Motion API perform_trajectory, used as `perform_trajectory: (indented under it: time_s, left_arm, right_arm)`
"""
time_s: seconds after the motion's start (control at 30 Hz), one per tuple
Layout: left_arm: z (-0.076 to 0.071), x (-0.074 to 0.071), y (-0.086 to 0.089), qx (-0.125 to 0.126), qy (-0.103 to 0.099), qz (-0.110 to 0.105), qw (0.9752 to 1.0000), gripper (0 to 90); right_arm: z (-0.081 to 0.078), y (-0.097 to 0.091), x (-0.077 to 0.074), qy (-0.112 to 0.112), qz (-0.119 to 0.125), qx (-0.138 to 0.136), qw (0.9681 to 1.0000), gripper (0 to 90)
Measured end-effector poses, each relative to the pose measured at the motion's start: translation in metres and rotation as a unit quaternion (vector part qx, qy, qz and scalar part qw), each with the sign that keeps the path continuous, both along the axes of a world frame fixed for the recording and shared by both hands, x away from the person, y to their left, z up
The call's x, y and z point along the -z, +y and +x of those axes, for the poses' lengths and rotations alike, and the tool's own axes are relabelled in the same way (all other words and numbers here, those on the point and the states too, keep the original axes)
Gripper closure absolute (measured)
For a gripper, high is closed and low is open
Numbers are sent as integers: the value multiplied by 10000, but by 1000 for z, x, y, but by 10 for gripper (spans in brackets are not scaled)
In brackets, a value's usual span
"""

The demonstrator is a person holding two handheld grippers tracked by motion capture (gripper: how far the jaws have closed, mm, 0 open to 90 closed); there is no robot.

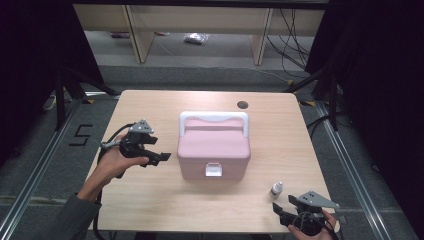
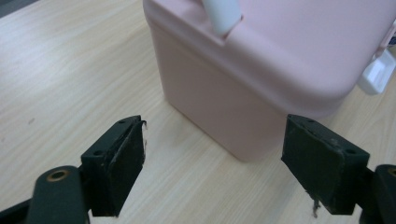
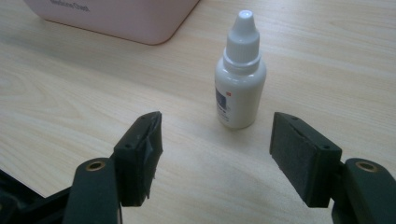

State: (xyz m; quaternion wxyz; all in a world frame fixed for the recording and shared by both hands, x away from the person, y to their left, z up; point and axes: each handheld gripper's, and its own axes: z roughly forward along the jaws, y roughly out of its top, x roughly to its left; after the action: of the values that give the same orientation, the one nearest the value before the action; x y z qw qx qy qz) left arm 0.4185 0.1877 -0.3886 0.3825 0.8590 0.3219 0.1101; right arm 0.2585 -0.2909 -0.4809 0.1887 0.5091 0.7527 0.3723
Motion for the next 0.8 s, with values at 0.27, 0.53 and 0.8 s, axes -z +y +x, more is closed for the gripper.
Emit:
perform_trajectory:
  time_s: [0.27,0.53,0.8]
  left_arm:
    - [15,-25,-12,229,-103,318,9992,204]
    - [27,-43,-28,443,-54,628,9970,204]
    - [36,-55,-38,502,-92,742,9959,204]
  right_arm:
    - [-2,3,-2,-67,-10,-80,9999,358]
    - [-5,8,-5,-164,7,-210,9996,365]
    - [-9,15,-9,-276,-10,-472,9985,377]
